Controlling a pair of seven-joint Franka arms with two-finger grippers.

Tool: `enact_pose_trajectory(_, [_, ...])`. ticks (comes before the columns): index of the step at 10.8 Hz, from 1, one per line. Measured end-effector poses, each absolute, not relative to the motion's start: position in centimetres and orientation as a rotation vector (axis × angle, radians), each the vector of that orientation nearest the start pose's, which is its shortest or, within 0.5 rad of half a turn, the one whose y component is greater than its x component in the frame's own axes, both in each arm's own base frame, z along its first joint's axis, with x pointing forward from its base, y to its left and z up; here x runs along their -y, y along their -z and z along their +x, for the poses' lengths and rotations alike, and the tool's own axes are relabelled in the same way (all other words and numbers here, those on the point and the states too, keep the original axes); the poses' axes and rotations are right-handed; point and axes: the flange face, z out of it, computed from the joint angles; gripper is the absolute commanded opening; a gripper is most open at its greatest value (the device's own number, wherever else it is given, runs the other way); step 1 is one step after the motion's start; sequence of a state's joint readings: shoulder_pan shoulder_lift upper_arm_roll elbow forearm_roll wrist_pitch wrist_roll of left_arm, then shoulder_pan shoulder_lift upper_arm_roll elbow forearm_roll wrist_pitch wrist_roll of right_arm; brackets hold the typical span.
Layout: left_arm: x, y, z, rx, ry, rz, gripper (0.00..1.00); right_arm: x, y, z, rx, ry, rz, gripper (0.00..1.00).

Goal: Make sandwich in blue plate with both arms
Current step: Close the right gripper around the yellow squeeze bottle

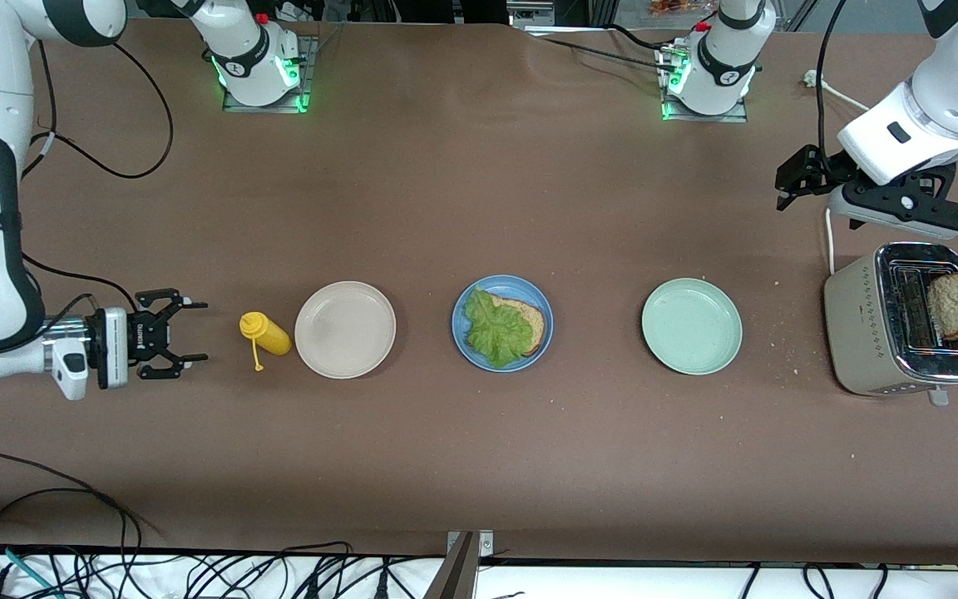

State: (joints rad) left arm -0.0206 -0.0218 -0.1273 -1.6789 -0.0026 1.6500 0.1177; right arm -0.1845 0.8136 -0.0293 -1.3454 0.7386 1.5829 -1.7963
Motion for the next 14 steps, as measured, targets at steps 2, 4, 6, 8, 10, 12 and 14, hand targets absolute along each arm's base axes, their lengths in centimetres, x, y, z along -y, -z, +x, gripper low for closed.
enact_pose_trajectory(2, [8.2,-59.2,54.6,-0.415,-0.011,-3.114,1.00,6.4,-20.3,68.0,1.438,0.415,-1.706,1.00])
enact_pose_trajectory(4, [8.3,-59.2,54.6,-0.416,-0.011,-3.114,1.00,5.0,-17.6,67.8,1.424,0.459,-1.642,1.00])
enact_pose_trajectory(6, [8.4,-59.2,54.6,-0.419,-0.011,-3.113,1.00,4.0,-16.4,67.7,1.422,0.478,-1.608,1.00])
enact_pose_trajectory(8, [8.4,-59.2,54.6,-0.420,-0.011,-3.113,1.00,3.1,-15.8,67.6,1.441,0.490,-1.580,1.00])
enact_pose_trajectory(10, [8.4,-59.2,54.6,-0.420,-0.011,-3.113,1.00,2.4,-14.7,67.6,1.459,0.513,-1.557,1.00])
enact_pose_trajectory(12, [8.4,-59.2,54.6,-0.420,-0.011,-3.113,1.00,1.9,-13.9,67.6,1.470,0.519,-1.556,0.94])
enact_pose_trajectory(14, [8.4,-59.2,54.6,-0.420,-0.011,-3.113,1.00,1.1,-13.8,67.9,1.478,0.535,-1.566,0.42])
